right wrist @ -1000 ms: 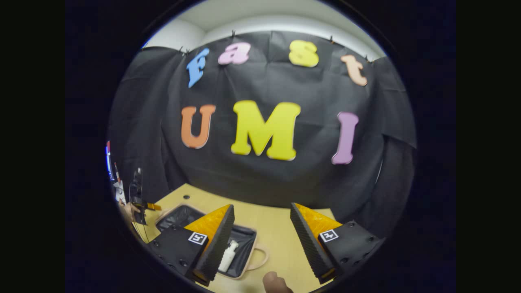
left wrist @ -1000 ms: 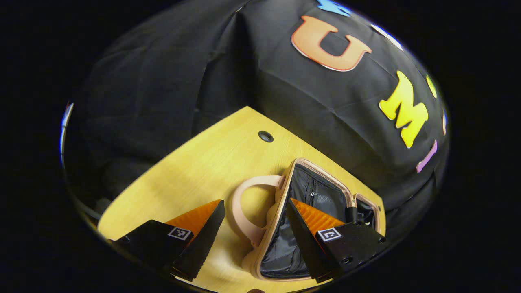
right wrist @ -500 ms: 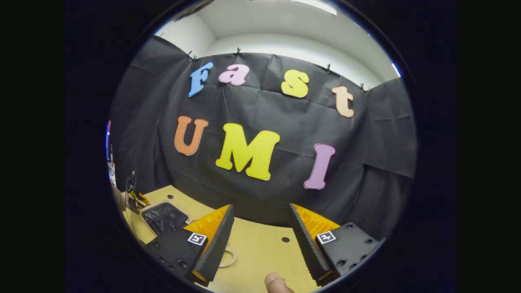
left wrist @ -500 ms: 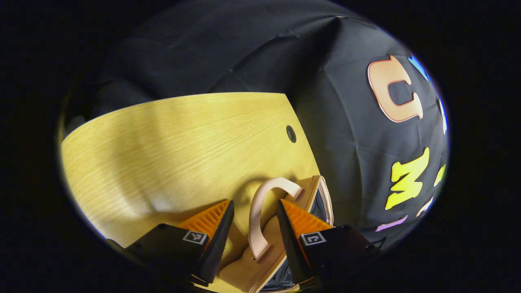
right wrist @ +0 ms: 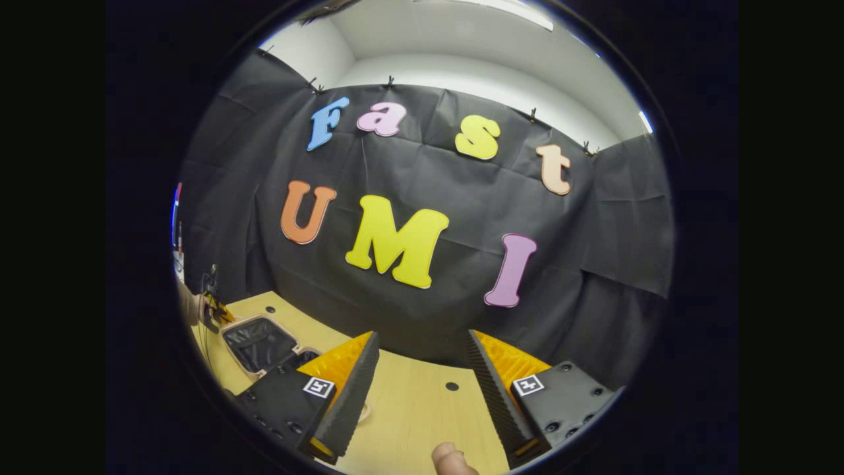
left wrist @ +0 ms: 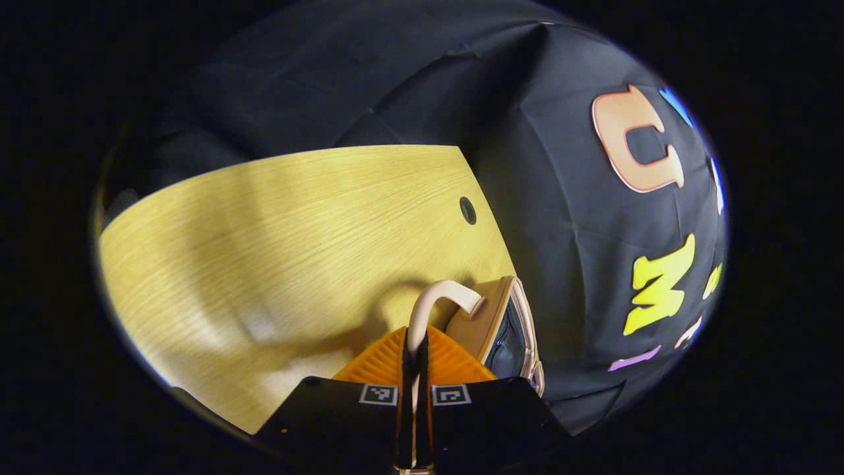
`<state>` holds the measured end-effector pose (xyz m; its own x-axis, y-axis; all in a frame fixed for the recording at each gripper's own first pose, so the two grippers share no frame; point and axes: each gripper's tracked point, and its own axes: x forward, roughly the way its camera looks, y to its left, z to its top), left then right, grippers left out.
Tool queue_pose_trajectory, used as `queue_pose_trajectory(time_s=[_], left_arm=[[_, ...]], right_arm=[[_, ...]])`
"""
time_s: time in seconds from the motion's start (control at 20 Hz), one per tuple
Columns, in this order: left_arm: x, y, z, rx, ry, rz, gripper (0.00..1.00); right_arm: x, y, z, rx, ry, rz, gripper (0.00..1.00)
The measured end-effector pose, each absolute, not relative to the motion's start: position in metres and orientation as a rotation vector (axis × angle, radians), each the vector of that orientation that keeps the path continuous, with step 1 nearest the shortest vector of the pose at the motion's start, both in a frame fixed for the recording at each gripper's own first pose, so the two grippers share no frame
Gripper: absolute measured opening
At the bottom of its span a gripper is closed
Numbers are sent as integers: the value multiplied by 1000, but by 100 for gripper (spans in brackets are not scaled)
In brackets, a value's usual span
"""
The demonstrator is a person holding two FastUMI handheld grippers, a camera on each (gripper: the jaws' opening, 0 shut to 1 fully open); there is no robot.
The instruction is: First open the suitcase, pack the skin care products into it, and then close the suitcase.
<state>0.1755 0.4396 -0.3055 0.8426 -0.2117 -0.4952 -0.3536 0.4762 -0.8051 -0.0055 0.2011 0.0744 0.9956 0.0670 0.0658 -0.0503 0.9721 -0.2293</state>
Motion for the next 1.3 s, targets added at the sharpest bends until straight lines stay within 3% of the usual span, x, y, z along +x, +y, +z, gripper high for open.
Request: queue_pose_trajectory(time_s=[0.35, 0.65, 0.95, 1.3], left_arm=[[171, 423, -185, -850, 425, 10, 3], [146, 358, -81, -663, 265, -108, 3], [122, 277, -29, -557, 209, -200, 3], [103, 169, -13, -585, 191, -367, 3]], right_arm=[[-8, 192, 79, -157, -89, 100, 80], [-4, 180, 92, -151, -152, 159, 78], [-10, 160, 97, -141, -183, 200, 79], [-10, 134, 87, -141, -165, 207, 80]])
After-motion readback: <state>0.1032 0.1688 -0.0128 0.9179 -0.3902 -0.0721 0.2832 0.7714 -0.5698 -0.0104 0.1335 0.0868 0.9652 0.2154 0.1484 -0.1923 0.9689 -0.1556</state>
